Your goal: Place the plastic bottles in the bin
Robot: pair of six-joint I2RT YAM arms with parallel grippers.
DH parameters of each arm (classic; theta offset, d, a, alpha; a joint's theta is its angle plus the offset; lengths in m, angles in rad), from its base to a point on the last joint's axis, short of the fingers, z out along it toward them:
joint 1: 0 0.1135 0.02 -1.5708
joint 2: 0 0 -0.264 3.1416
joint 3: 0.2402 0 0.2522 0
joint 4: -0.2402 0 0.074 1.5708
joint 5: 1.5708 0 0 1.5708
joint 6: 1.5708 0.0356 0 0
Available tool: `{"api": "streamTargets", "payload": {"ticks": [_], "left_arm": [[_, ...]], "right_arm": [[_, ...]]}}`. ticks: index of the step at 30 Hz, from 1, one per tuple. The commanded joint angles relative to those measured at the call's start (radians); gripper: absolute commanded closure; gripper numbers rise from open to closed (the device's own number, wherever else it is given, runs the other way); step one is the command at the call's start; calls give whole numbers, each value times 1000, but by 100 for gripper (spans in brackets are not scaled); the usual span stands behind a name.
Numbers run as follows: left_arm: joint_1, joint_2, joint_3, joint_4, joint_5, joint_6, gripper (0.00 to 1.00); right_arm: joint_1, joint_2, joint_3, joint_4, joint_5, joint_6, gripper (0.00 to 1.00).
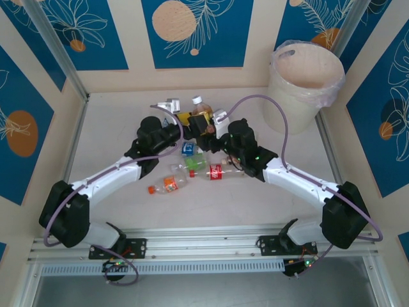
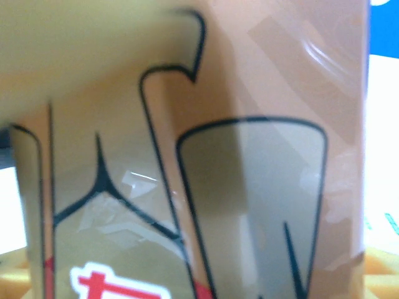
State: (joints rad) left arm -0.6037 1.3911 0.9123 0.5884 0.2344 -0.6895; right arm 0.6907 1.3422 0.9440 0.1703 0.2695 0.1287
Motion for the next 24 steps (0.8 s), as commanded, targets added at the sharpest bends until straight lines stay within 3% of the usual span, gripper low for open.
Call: {"api": "streamTargets", "payload": {"ticks": [1,11,16,24], "left_arm": [[-7,-84,-26,56,13,51,0],[-5,-249,-148,-166,-397,149,0],[6,-302,-213,-282,-578,111,0],[78,-353,-291,-382,-584,-53,0]], "right_arm": [[-42,-43,-15,-26,54,-13,58],[-204,-126,-18,-126,88,27,60],[-329,-155,22,-170,16,49,61],[-519,-61,199,-43,-98,37,60]]}}
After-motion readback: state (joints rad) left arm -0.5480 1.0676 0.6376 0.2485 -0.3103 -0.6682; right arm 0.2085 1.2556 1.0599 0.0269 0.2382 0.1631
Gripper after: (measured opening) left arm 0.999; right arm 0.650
